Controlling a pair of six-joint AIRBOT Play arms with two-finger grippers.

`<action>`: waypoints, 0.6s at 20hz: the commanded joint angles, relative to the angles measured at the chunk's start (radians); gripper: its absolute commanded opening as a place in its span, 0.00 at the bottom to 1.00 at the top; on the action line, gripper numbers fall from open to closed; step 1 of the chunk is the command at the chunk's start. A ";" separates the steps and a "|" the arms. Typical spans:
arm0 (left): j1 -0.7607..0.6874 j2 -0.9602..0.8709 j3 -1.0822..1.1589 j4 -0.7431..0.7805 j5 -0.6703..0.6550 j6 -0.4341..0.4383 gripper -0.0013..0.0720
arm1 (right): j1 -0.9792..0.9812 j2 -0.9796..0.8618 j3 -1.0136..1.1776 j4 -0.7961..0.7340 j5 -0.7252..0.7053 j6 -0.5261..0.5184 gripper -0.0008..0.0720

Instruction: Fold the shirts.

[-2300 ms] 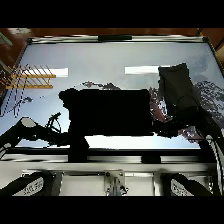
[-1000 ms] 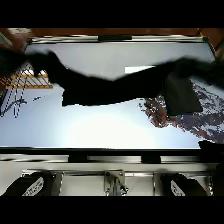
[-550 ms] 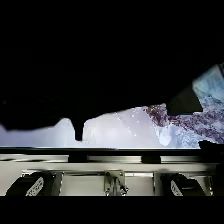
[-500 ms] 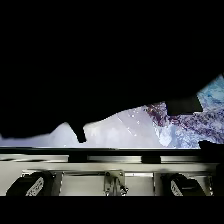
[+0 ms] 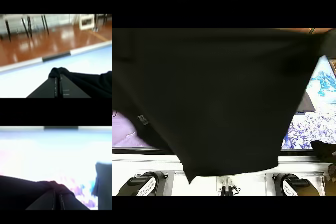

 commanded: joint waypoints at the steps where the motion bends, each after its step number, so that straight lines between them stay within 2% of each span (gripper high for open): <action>1: 0.001 -0.096 -0.197 0.010 0.005 0.001 0.06 | 0.001 -0.220 -0.073 -0.050 -0.075 0.012 0.09; 6: 0.000 -0.355 -0.296 -0.034 0.012 0.000 0.06 | 0.000 -0.496 -0.085 -0.092 0.158 0.037 0.09; 9: 0.000 -0.479 -0.296 -0.109 0.039 0.000 0.06 | 0.000 -0.558 -0.085 -0.098 0.270 0.119 0.09; 12: -0.008 -0.566 -0.297 -0.146 0.018 0.000 0.06 | 0.000 -0.570 -0.085 -0.111 0.310 0.166 0.09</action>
